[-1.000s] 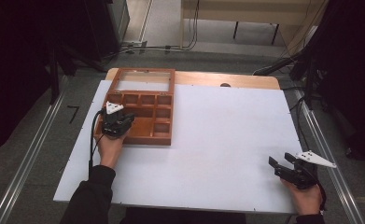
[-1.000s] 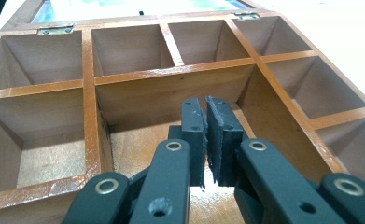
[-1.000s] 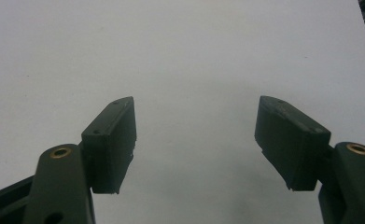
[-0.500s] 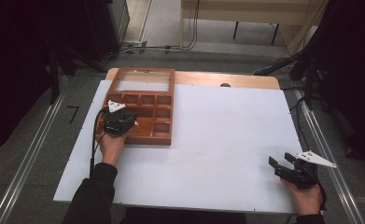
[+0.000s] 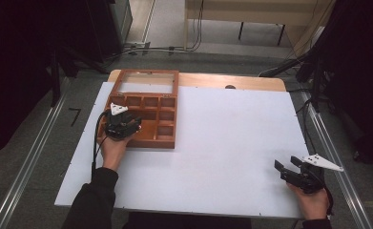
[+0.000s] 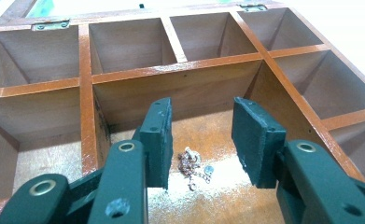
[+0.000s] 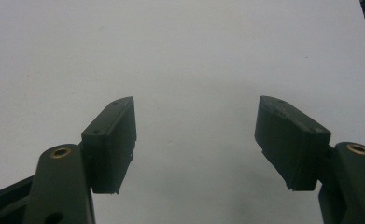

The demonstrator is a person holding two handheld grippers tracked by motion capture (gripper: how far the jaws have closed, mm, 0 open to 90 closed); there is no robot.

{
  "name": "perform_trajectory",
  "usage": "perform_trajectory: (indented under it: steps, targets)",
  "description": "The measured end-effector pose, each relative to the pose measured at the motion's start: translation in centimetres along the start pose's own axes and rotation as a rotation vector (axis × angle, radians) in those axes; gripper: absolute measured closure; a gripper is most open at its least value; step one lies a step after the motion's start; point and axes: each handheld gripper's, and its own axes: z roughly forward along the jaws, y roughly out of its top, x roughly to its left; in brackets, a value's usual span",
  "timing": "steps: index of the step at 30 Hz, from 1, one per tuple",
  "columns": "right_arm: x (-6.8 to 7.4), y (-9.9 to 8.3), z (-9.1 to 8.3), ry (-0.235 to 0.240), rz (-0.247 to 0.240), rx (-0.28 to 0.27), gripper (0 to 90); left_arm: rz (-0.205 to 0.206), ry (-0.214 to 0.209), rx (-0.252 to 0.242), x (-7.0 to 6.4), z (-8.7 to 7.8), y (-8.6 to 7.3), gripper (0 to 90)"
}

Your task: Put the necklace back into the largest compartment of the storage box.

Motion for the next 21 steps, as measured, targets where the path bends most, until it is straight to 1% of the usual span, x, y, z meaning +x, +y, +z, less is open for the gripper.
perform_trajectory:
  steps: [1,3,4,5,6,8,10,15,18,21]
  targets:
    - [0.0,0.0,0.0,0.001,0.0,0.0,27.6,-0.006,-0.008,-0.004,0.0,-0.1,0.0,53.9]
    - [0.0,0.0,0.0,0.0,0.0,0.0,27.6,-0.002,-0.019,-0.001,0.0,-0.2,0.0,53.1]
    - [0.0,0.0,0.0,0.0,-0.002,0.0,27.6,0.0,-0.021,0.001,0.0,-0.3,0.0,49.9]
    - [0.0,0.0,0.0,0.001,-0.002,0.0,27.6,0.005,-0.024,0.003,-0.1,-0.3,0.0,48.5]
    - [0.0,0.0,0.0,0.001,-0.002,0.0,27.6,0.009,-0.021,0.007,-0.2,-0.4,0.0,46.6]
    - [0.0,0.0,0.0,0.0,-0.001,0.0,27.6,0.015,-0.012,0.012,-0.3,-0.5,0.0,40.0]
    - [0.0,0.0,0.0,0.0,0.001,0.0,27.6,0.022,-0.002,0.013,-0.5,-0.7,-0.1,36.6]
    - [0.0,0.0,0.0,-0.001,-0.001,0.001,27.6,0.02,0.0,0.01,-0.7,-1.1,-0.2,33.0]
    - [0.0,0.0,0.0,-0.002,0.002,0.001,27.6,0.005,-0.009,0.005,-0.6,-1.4,-0.3,33.0]
    - [0.0,0.0,0.0,-0.002,0.002,0.001,27.6,0.011,-0.012,-0.001,-0.5,-1.9,-0.5,33.0]
